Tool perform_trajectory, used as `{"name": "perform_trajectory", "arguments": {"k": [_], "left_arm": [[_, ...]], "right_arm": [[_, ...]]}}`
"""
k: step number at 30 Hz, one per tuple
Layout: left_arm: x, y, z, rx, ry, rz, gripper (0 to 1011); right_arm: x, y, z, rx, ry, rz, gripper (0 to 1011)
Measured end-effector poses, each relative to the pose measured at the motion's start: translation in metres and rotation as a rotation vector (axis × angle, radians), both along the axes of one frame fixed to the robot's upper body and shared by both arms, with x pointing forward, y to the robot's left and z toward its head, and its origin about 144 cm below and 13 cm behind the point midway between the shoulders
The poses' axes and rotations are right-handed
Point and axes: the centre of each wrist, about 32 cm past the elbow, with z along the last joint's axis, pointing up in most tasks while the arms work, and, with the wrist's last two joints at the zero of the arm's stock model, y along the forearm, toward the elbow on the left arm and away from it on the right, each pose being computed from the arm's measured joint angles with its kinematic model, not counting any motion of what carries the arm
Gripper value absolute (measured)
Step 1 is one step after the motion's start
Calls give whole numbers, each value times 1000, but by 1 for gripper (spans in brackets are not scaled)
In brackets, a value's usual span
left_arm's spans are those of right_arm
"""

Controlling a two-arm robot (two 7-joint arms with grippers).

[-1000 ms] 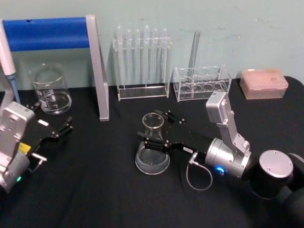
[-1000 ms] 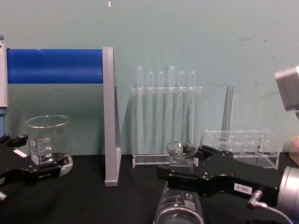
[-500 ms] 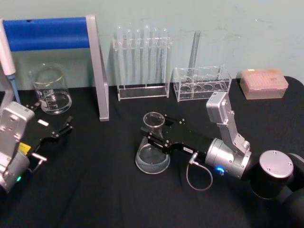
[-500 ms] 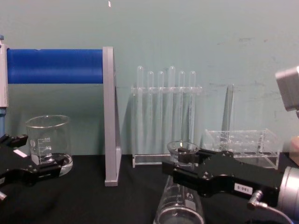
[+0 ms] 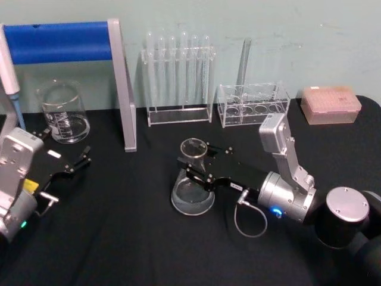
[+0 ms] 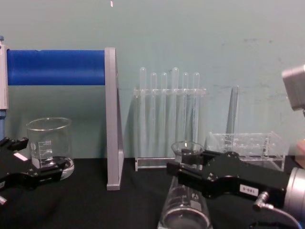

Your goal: Grasp the erlenmeyer flask with one hand, shake it three times, then place it back.

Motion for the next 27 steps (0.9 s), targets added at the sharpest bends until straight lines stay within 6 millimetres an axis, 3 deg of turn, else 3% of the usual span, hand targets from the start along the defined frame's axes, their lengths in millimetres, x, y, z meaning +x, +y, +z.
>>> {"name": "perform_trajectory", "arguments": {"k": [14, 27], "left_arm": [[0, 0, 0, 0, 0, 0, 1001], [0, 0, 0, 0, 0, 0, 1001]], "right_arm": [[-5, -4, 35, -1, -43, -45, 450], [-9, -6, 48, 26, -65, -55, 450]]}}
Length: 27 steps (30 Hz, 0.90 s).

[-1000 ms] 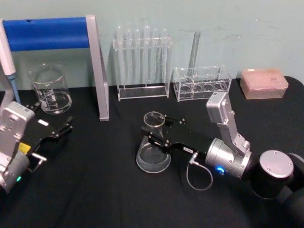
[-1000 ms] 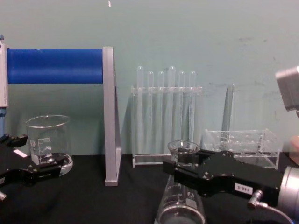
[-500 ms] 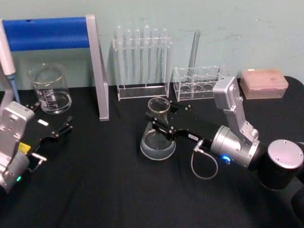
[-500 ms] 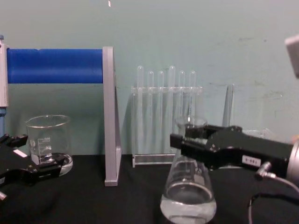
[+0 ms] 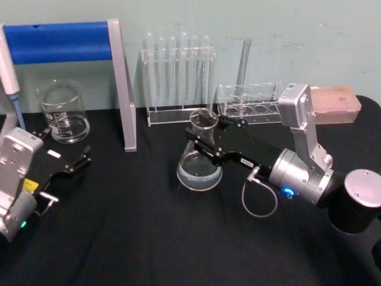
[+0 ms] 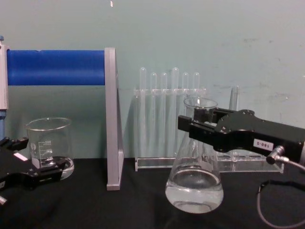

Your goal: Grasp the erlenmeyer flask with one hand, shake it three times, then place it back.

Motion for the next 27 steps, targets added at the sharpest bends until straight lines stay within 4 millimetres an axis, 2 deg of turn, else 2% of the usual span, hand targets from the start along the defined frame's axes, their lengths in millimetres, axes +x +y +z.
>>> {"name": "perform_trajectory", "arguments": {"k": [27], "left_arm": [[0, 0, 0, 0, 0, 0, 1001]], "right_arm": [[-1, 5, -1, 4, 23, -5, 450]]}}
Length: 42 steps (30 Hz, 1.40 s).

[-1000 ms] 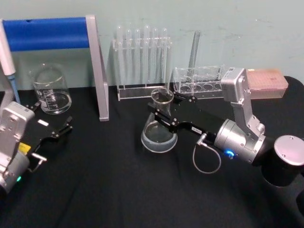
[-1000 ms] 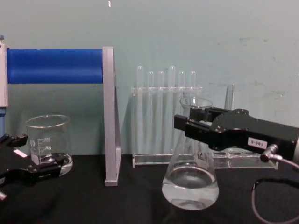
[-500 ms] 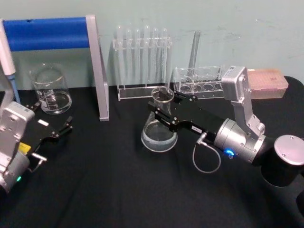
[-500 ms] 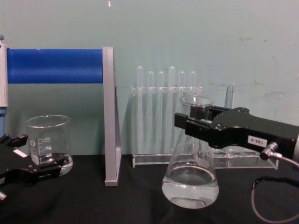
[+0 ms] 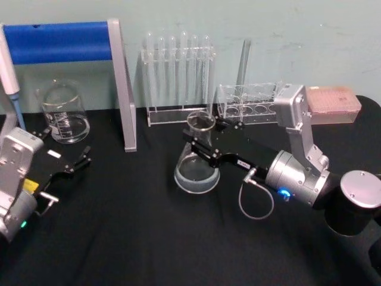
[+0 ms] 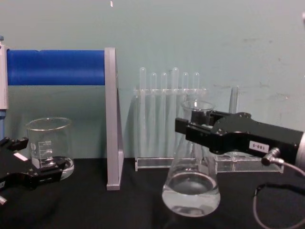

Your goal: Grasp the erlenmeyer flask with one hand, shake it three times, then place it back.

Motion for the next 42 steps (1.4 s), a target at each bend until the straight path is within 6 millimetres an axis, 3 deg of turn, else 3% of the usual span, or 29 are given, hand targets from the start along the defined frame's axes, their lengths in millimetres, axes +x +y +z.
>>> {"name": "perform_trajectory", "arguments": {"k": [21, 42], "left_arm": [[0, 0, 0, 0, 0, 0, 1001], [0, 0, 0, 0, 0, 0, 1001]], "right_arm": [[-25, 40, -2, 1, 41, 221, 450], [-30, 45, -4, 2, 57, 245, 450]]}}
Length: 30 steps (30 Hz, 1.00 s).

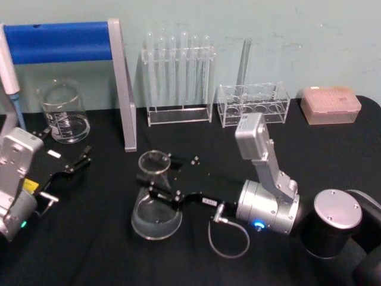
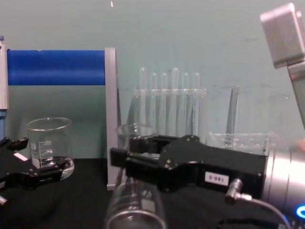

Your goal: Grasp the erlenmeyer flask with one hand, shake it three times, then place it back.

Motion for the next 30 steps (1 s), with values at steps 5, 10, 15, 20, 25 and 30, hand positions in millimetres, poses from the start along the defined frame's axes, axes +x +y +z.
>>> {"name": "perform_trajectory", "arguments": {"k": [5, 10, 15, 20, 25, 30], "left_arm": [[0, 0, 0, 0, 0, 0, 1001], [0, 0, 0, 0, 0, 0, 1001], [0, 0, 0, 0, 0, 0, 1001], [0, 0, 0, 0, 0, 0, 1001], [0, 0, 0, 0, 0, 0, 1001], [0, 0, 0, 0, 0, 0, 1001]], "right_arm": [[8, -8, 1, 11, -10, -91, 450], [17, -17, 2, 18, -23, -181, 450], [26, -28, 4, 24, -32, -281, 450], [35, -43, 6, 32, -42, -404, 450], [40, -50, 6, 36, -46, -475, 450], [42, -55, 7, 33, -49, -532, 450]]}}
